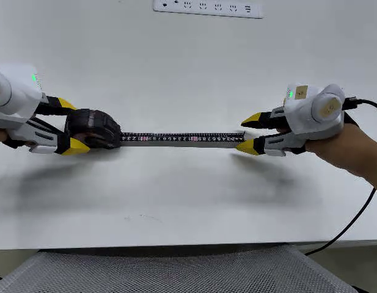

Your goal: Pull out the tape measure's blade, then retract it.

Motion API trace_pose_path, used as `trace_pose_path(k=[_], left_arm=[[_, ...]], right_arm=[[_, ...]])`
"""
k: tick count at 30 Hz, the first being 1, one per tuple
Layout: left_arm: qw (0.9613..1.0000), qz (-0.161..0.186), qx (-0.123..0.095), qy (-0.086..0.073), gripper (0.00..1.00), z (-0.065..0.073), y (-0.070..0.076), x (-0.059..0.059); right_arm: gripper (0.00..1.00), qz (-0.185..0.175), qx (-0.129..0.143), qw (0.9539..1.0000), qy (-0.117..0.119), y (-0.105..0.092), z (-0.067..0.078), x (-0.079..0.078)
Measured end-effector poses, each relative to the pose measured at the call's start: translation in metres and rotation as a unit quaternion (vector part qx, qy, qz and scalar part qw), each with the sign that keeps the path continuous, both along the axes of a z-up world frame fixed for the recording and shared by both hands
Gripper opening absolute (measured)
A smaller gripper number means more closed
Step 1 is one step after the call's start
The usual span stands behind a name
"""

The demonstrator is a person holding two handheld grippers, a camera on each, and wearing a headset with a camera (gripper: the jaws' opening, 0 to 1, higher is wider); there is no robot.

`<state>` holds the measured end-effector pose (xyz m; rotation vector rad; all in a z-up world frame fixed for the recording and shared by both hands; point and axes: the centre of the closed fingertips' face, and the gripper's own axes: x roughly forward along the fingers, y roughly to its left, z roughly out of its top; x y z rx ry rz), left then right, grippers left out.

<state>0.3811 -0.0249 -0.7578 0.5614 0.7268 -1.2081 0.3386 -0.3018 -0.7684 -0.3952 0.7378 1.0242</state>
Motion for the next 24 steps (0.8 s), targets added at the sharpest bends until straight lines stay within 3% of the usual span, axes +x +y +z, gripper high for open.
trace_pose_path(k=[3, 8, 10, 15, 21, 24], left_arm=[[0.9997, 0.023, -0.011, -0.007, 0.54, 0.001, 0.003, 0.001], [0.9978, 0.059, -0.030, 0.003, 0.58, 0.005, 0.010, -0.007], [0.9955, 0.081, -0.043, 0.023, 0.59, 0.008, 0.012, -0.011], [0.9921, 0.111, -0.058, 0.007, 0.62, 0.017, 0.019, -0.012], [0.9873, 0.140, -0.074, 0.005, 0.64, 0.023, 0.025, -0.020], [0.9830, 0.162, -0.087, 0.005, 0.65, 0.027, 0.029, -0.024]], right_arm=[[0.40, -0.010, 0.002, 0.9999, 0.003, 0.000, 0.000, -0.004], [0.49, -0.034, 0.003, 0.9994, 0.002, -0.001, 0.000, -0.011], [0.53, -0.044, 0.008, 0.9990, 0.000, -0.001, 0.003, -0.013], [0.57, -0.062, 0.004, 0.9980, -0.011, -0.004, 0.005, -0.018], [0.61, -0.079, 0.017, 0.9968, -0.004, -0.003, 0.008, -0.027], [0.63, -0.087, 0.015, 0.9961, -0.010, -0.004, 0.010, -0.031]])
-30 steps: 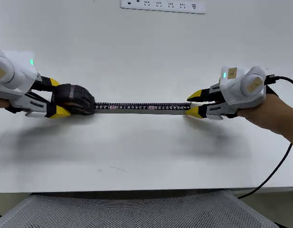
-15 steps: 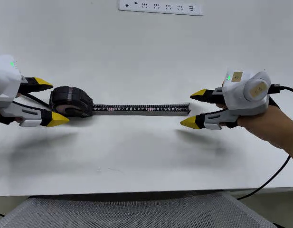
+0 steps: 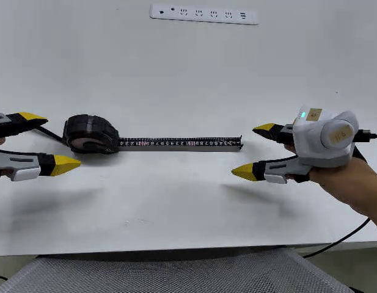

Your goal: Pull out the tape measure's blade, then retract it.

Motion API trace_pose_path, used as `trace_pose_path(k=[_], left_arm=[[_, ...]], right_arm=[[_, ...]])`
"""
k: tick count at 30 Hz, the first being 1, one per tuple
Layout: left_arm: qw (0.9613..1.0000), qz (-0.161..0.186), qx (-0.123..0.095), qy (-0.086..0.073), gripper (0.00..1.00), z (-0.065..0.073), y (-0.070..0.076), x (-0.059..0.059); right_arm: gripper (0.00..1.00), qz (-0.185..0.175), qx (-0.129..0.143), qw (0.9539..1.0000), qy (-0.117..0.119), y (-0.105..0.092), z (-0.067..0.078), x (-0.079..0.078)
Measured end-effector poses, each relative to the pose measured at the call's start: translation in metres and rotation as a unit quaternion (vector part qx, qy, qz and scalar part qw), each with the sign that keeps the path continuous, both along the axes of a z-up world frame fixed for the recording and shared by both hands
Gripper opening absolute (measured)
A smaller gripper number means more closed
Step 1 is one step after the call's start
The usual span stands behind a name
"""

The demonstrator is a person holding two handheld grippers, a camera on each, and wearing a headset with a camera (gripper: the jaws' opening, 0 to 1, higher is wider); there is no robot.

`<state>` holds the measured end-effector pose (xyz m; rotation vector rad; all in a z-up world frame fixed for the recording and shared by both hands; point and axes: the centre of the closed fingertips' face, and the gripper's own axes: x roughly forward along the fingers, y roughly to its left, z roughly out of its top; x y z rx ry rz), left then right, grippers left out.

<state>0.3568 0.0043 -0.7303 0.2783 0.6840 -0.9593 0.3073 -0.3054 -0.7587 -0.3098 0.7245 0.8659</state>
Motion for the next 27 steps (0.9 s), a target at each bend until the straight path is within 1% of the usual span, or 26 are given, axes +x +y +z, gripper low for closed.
trace_pose_path(k=[1, 4, 7, 9, 10, 11, 13, 14, 15, 16, 18, 20, 22, 24, 25, 27], left_arm=[[1.0000, 0.003, -0.002, 0.002, 0.66, 0.000, 0.001, -0.001], [0.9999, 0.011, 0.001, -0.005, 0.66, 0.000, 0.005, -0.008], [0.9997, 0.022, -0.003, -0.006, 0.67, 0.000, 0.007, -0.013], [0.9997, 0.023, 0.004, -0.011, 0.68, -0.002, 0.009, -0.018], [0.9997, 0.025, 0.000, -0.008, 0.69, -0.001, 0.009, -0.021], [0.9996, 0.028, -0.001, -0.008, 0.69, -0.001, 0.010, -0.022], [0.9994, 0.032, 0.004, -0.013, 0.70, -0.001, 0.011, -0.025], [0.9994, 0.032, 0.002, -0.015, 0.71, 0.000, 0.012, -0.027], [0.9989, 0.043, -0.010, -0.014, 0.71, 0.001, 0.012, -0.027], [0.9987, 0.046, -0.013, -0.018, 0.72, 0.002, 0.013, -0.027], [0.9985, 0.049, -0.015, -0.019, 0.73, 0.001, 0.015, -0.030], [0.9982, 0.051, -0.011, -0.029, 0.74, 0.001, 0.017, -0.031], [0.9981, 0.054, -0.013, -0.027, 0.76, 0.000, 0.017, -0.034], [0.9978, 0.059, -0.014, -0.028, 0.76, -0.002, 0.018, -0.036], [0.9975, 0.063, -0.007, -0.032, 0.76, -0.003, 0.018, -0.038], [0.9972, 0.066, -0.016, -0.032, 0.76, -0.002, 0.015, -0.041]], right_arm=[[0.63, -0.002, 0.002, 1.0000, -0.001, 0.000, 0.001, -0.001], [0.64, -0.012, 0.003, 0.9999, -0.005, -0.001, 0.003, -0.005], [0.65, -0.020, 0.007, 0.9998, -0.007, 0.000, 0.005, -0.009], [0.66, -0.022, 0.005, 0.9997, -0.009, 0.000, 0.004, -0.013], [0.67, -0.025, 0.004, 0.9996, -0.009, 0.000, 0.003, -0.014], [0.68, -0.025, 0.005, 0.9996, -0.009, 0.000, 0.003, -0.016], [0.68, -0.027, 0.008, 0.9995, -0.014, 0.002, 0.006, -0.020], [0.69, -0.029, 0.008, 0.9995, -0.013, 0.002, 0.006, -0.021], [0.70, -0.030, 0.008, 0.9994, -0.012, 0.003, 0.006, -0.023], [0.70, -0.032, 0.009, 0.9994, -0.014, 0.003, 0.006, -0.024], [0.71, -0.033, 0.008, 0.9994, -0.013, 0.003, 0.006, -0.027], [0.71, -0.031, 0.002, 0.9994, -0.015, 0.002, 0.004, -0.029], [0.73, -0.033, 0.004, 0.9993, -0.013, 0.002, 0.003, -0.031], [0.74, -0.036, 0.005, 0.9992, -0.014, 0.002, 0.003, -0.033], [0.75, -0.038, 0.007, 0.9992, -0.013, 0.002, 0.002, -0.035], [0.76, -0.040, 0.009, 0.9991, -0.008, 0.003, 0.001, -0.038]])
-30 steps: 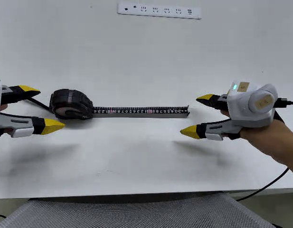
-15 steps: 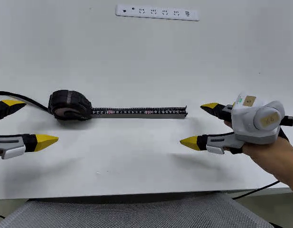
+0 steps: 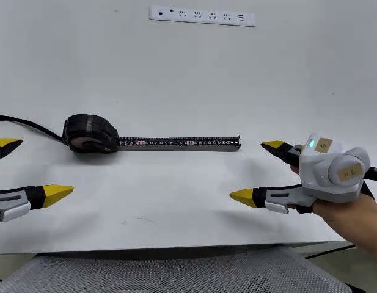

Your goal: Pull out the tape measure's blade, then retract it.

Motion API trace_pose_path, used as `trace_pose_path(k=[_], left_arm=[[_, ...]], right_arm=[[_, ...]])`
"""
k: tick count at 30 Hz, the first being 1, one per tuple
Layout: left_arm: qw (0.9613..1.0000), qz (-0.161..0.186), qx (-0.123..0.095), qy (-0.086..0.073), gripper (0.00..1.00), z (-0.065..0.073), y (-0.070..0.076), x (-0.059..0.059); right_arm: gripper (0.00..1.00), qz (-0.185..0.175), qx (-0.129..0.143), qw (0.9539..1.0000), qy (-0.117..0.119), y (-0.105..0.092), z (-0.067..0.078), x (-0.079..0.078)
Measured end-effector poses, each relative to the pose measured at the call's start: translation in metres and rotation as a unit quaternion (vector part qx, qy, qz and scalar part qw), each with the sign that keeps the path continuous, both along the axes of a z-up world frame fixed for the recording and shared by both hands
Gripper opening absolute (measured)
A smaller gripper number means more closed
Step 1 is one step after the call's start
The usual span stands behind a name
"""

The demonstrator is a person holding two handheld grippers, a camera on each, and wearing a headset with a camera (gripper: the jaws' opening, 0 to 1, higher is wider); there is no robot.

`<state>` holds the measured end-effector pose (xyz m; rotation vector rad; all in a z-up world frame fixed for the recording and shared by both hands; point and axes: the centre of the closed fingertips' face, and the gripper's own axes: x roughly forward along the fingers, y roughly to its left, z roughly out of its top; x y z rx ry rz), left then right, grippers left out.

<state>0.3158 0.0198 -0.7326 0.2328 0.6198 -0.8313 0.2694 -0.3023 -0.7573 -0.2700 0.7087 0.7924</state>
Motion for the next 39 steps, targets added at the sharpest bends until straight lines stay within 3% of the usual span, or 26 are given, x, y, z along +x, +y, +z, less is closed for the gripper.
trace_pose_path(k=[14, 24, 33, 39], left_arm=[[0.9992, 0.038, -0.010, -0.006, 0.84, -0.003, 0.002, -0.017], [0.9967, 0.072, -0.037, 0.001, 0.93, -0.005, 0.003, -0.028], [0.9959, 0.073, -0.052, -0.001, 0.95, -0.003, 0.002, -0.032], [0.9963, 0.070, -0.051, 0.001, 0.94, -0.003, 0.001, -0.034]], right_arm=[[0.86, -0.010, 0.006, 0.9999, 0.000, 0.007, -0.006, -0.021], [0.95, -0.033, 0.027, 0.9990, -0.012, 0.009, 0.002, -0.026], [0.95, -0.049, 0.041, 0.9980, -0.005, 0.004, -0.001, -0.032], [0.95, -0.050, 0.037, 0.9981, -0.002, 0.002, -0.004, -0.033]])
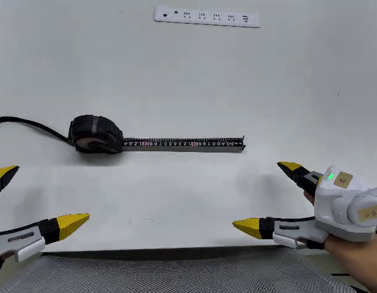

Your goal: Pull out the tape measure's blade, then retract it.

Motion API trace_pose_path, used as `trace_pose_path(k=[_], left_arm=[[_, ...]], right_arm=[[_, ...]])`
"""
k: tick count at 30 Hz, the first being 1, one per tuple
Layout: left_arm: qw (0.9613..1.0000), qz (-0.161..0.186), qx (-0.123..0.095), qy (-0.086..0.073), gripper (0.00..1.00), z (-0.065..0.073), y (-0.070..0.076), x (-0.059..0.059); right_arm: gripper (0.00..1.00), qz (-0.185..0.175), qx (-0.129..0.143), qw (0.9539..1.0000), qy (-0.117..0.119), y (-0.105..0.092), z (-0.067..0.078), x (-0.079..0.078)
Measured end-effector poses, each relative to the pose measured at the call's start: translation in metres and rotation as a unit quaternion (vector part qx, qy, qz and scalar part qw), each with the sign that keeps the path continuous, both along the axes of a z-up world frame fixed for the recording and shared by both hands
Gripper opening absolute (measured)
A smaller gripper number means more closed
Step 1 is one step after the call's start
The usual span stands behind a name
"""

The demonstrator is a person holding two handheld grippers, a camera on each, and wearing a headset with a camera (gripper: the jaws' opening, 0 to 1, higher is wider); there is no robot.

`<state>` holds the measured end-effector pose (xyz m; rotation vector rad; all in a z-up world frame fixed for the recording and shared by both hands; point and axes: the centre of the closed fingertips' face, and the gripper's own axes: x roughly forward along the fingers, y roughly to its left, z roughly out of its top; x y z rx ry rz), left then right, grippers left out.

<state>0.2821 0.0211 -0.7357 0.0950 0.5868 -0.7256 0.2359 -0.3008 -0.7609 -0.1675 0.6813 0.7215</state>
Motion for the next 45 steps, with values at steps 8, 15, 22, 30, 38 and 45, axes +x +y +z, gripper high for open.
trace_pose_path(k=[8, 15, 22, 30, 38, 45], left_arm=[[1.0000, -0.001, 0.000, 0.002, 0.94, 0.000, -0.001, -0.002], [1.0000, -0.001, 0.001, 0.001, 0.94, 0.001, -0.001, -0.001], [1.0000, -0.003, -0.005, 0.004, 0.94, 0.003, -0.006, 0.000], [1.0000, -0.004, 0.000, 0.005, 0.94, 0.002, -0.020, 0.008], [0.9999, -0.009, 0.009, 0.004, 0.94, 0.001, -0.030, 0.018], [0.9999, -0.002, 0.008, 0.008, 0.93, -0.002, -0.037, 0.034]], right_arm=[[0.95, 0.004, -0.001, 1.0000, 0.002, 0.000, -0.001, -0.001], [0.95, 0.004, -0.004, 1.0000, 0.002, 0.000, 0.000, -0.002], [0.94, 0.005, -0.003, 1.0000, 0.001, -0.001, 0.000, 0.000], [0.93, 0.005, -0.003, 1.0000, -0.002, -0.001, 0.001, 0.003], [0.93, 0.005, -0.004, 1.0000, 0.001, -0.003, 0.000, 0.002], [0.92, 0.007, -0.007, 0.9999, 0.002, -0.003, -0.001, 0.003]])
